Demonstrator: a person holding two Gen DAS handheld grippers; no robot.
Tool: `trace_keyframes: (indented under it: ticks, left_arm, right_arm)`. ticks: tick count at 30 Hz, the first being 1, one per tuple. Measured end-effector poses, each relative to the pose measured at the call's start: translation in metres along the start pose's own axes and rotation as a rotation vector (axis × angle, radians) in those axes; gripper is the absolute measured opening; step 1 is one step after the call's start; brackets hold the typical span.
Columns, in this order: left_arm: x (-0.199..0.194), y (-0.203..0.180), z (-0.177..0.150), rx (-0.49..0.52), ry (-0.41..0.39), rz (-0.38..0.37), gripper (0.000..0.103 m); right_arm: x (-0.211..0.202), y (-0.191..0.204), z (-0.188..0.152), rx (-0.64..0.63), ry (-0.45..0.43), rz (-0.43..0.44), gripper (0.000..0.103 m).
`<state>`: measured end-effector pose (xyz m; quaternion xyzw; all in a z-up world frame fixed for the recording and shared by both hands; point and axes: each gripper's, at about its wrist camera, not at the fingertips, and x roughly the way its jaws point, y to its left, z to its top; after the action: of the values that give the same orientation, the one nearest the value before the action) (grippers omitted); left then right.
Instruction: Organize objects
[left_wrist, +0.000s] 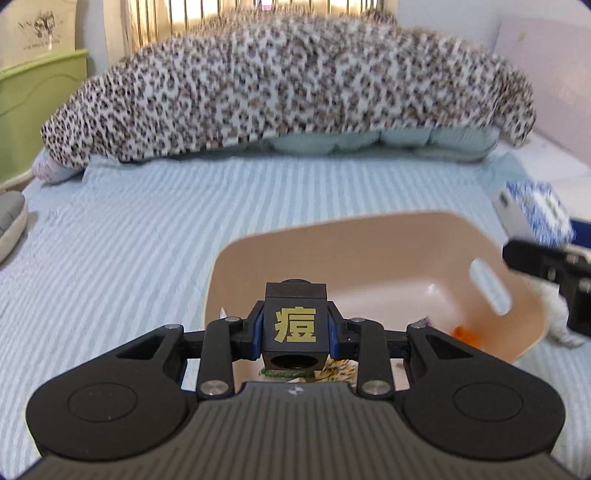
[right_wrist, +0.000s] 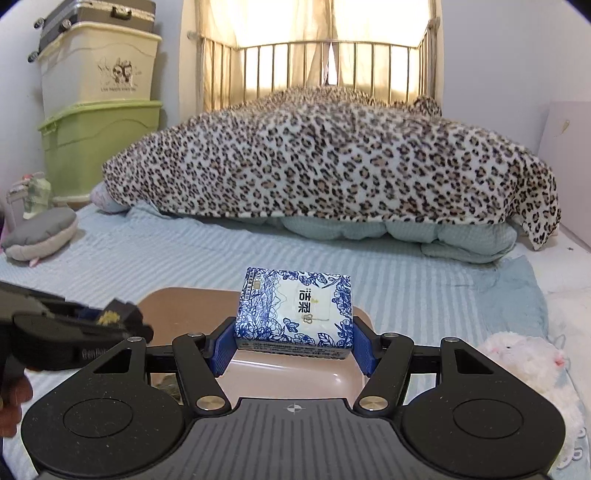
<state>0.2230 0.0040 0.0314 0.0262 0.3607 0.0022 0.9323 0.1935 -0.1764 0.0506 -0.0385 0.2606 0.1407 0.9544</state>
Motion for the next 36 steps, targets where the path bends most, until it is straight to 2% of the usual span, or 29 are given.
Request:
trace_keyframes:
  ticks: [4, 9, 14, 15, 17, 19, 20, 22, 26, 36]
  left_arm:
    - [0.023, 0.001, -0.006, -0.001, 0.075, -0.010, 0.034]
    - [0.053, 0.004, -0.016, -0.007, 0.207, -0.021, 0.034]
    - [0.059, 0.003, -0.021, 0.007, 0.246, -0.022, 0.034]
    - [0.058, 0.003, -0.021, 0.007, 0.242, -0.022, 0.034]
    - [0.051, 0.003, -0.019, 0.011, 0.219, -0.016, 0.043]
    - [0.043, 0.003, -0.015, 0.008, 0.191, -0.008, 0.074]
    - [0.038, 0.004, -0.014, 0.000, 0.180, -0.006, 0.077]
    - [0.031, 0.006, -0.012, -0.017, 0.173, -0.007, 0.078]
    - [0.008, 0.007, -0.014, -0.004, 0.152, -0.008, 0.078]
    - [-0.049, 0.006, -0.040, 0.000, 0.090, -0.003, 0.079]
  right_arm:
    - [0.031, 0.003, -0.001, -0.001, 0.053, -0.002, 0.061]
    - [0.063, 0.012, -0.014, -0.018, 0.149, -0.001, 0.061]
    - [0.083, 0.016, -0.030, -0.023, 0.256, 0.000, 0.063]
    - [0.084, 0.016, -0.033, -0.024, 0.269, -0.004, 0.066]
    - [0.081, 0.016, -0.036, -0.025, 0.270, -0.012, 0.069]
    - [0.073, 0.014, -0.036, -0.017, 0.260, -0.019, 0.075]
    - [0.069, 0.013, -0.036, -0.010, 0.256, -0.022, 0.078]
    - [0.059, 0.011, -0.034, 0.006, 0.247, -0.029, 0.082]
    - [0.037, 0.007, -0.025, 0.025, 0.231, -0.040, 0.098]
    - [-0.028, 0.019, -0.031, 0.034, 0.188, -0.031, 0.101]
